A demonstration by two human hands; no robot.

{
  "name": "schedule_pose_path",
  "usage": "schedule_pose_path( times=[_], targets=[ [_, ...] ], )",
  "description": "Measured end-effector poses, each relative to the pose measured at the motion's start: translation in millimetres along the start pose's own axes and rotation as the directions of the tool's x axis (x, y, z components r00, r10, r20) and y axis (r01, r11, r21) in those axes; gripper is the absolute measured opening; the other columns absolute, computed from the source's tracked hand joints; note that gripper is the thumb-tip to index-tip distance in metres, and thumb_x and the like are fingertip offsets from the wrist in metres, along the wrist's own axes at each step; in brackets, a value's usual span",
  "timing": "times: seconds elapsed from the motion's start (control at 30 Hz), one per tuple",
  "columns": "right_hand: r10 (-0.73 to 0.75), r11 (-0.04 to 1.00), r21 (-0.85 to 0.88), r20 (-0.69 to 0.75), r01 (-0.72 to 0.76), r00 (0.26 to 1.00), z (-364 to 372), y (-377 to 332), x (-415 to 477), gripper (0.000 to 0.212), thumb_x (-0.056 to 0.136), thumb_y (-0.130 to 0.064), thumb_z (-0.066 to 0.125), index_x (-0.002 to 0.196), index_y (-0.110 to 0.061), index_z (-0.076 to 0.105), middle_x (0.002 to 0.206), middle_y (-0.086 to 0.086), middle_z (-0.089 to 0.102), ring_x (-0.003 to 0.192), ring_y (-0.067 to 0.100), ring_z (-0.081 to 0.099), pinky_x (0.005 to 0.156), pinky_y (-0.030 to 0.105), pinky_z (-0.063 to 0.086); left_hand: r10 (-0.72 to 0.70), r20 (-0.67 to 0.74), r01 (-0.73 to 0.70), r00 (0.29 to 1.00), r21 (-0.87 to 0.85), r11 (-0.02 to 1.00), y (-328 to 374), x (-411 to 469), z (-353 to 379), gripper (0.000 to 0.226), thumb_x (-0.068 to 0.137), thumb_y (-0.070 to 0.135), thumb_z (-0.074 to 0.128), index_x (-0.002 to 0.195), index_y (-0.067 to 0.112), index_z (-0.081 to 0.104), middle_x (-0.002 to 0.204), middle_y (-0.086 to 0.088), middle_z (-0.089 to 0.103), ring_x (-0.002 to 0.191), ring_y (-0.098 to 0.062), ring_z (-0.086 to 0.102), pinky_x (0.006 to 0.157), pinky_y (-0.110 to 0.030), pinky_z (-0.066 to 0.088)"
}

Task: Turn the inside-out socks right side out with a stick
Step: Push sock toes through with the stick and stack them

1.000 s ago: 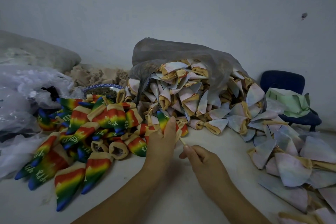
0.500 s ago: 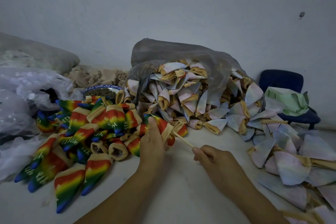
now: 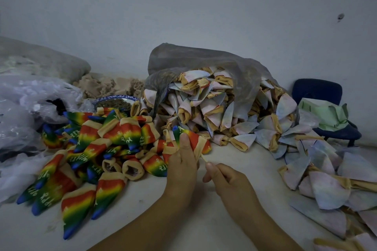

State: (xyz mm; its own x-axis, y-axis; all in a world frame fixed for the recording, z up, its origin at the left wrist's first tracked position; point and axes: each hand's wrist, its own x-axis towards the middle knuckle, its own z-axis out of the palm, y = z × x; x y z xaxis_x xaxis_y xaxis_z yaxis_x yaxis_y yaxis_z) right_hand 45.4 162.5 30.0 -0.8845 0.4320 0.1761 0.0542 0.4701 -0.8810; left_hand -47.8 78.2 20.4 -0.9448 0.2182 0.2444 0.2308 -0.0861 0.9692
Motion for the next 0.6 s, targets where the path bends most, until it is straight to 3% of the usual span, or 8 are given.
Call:
schedule_pose_path(
  times=[0.1,0.2,0.23,0.3,0.33,0.4,0.5,0.6],
  targets=[
    [-0.015,1.0,0.01,0.023,0.015,1.0,-0.6,-0.5,-0.4,0.045,0.074,-0.07,0.039,0.066,-0.033,0.064,0.046,-0.013,0.047,0.045,0.001,0.042,0.05,0.016,0.037,-0.085,0.015,0.086,0.996,-0.078,0.993,2.4,0.3,-1.8,0.067,0.069,0.085,0.022,0.054,0.026,0.052,0.05,0.009,0.051,0.046,-0.003,0.047,0.05,-0.013,0.041],
    [-0.061,0.996,-0.057,0.023,0.063,0.998,-6.3,5.0,2.5,0.044,0.075,-0.07,0.041,0.07,-0.033,0.064,0.053,-0.002,0.046,0.05,0.005,0.042,0.064,0.037,0.052,-0.089,0.051,0.093,0.995,-0.076,0.993,5.0,-0.9,-4.8,0.075,0.064,0.087,0.016,0.049,0.026,0.058,0.05,0.008,0.053,0.046,-0.002,0.049,0.051,-0.016,0.042],
    [-0.072,0.995,-0.074,0.013,0.073,0.997,-8.4,7.0,3.3,0.043,0.076,-0.07,0.041,0.071,-0.033,0.064,0.055,0.0,0.048,0.052,0.007,0.043,0.068,0.04,0.053,-0.085,0.058,0.089,0.995,-0.076,0.993,3.4,-2.1,-5.6,0.075,0.067,0.085,0.015,0.059,0.029,0.064,0.058,0.008,0.059,0.055,-0.001,0.055,0.061,-0.019,0.044],
    [-0.091,0.991,-0.095,-0.001,0.091,0.996,-11.3,9.8,4.6,0.044,0.075,-0.072,0.04,0.072,-0.035,0.064,0.055,-0.003,0.049,0.051,0.006,0.044,0.065,0.038,0.052,-0.09,0.045,0.094,0.995,-0.09,0.992,2.0,-3.1,-5.5,0.086,0.069,0.081,0.016,0.108,0.026,0.071,0.101,0.006,0.067,0.098,-0.003,0.06,0.089,-0.026,0.042],
    [-0.096,0.99,-0.106,-0.005,0.095,0.995,-12.5,11.2,4.8,0.044,0.074,-0.073,0.038,0.073,-0.037,0.064,0.055,-0.005,0.05,0.05,0.004,0.044,0.06,0.034,0.05,-0.081,0.041,0.084,0.996,-0.08,0.993,2.6,-3.1,-5.2,0.093,0.07,0.08,0.018,0.131,0.023,0.059,0.123,0.004,0.06,0.118,-0.009,0.053,0.101,-0.029,0.038],
    [-0.09,0.988,-0.128,-0.012,0.087,0.996,-15.2,14.3,5.9,0.045,0.073,-0.075,0.036,0.071,-0.039,0.063,0.055,-0.009,0.053,0.05,0.003,0.046,0.054,0.024,0.043,-0.026,0.04,0.028,0.999,-0.07,0.997,6.0,-1.5,-5.6,0.094,0.074,0.077,0.024,0.148,0.021,0.04,0.145,0.0,0.047,0.137,-0.018,0.041,0.115,-0.037,0.032],
    [-0.072,0.976,-0.207,-0.023,0.066,0.997,-18.2,18.0,8.4,0.044,0.075,-0.072,0.035,0.067,-0.038,0.062,0.063,-0.014,0.063,0.063,0.002,0.06,0.056,0.022,0.045,0.02,0.009,-0.019,1.0,-0.081,0.997,7.7,2.5,-7.0,0.078,0.081,0.068,0.034,0.145,0.023,0.044,0.142,-0.005,0.051,0.134,-0.021,0.045,0.11,-0.039,0.039],
    [-0.091,0.953,-0.292,-0.011,0.084,0.996,-21.2,18.9,9.3,0.044,0.076,-0.072,0.033,0.069,-0.038,0.06,0.065,-0.008,0.064,0.071,0.007,0.063,0.06,0.025,0.046,0.015,0.002,-0.015,1.0,-0.064,0.998,3.0,8.6,-7.6,0.048,0.095,0.053,0.04,0.134,0.028,0.052,0.126,-0.003,0.058,0.112,-0.009,0.057,0.08,-0.015,0.048]
  ],
)
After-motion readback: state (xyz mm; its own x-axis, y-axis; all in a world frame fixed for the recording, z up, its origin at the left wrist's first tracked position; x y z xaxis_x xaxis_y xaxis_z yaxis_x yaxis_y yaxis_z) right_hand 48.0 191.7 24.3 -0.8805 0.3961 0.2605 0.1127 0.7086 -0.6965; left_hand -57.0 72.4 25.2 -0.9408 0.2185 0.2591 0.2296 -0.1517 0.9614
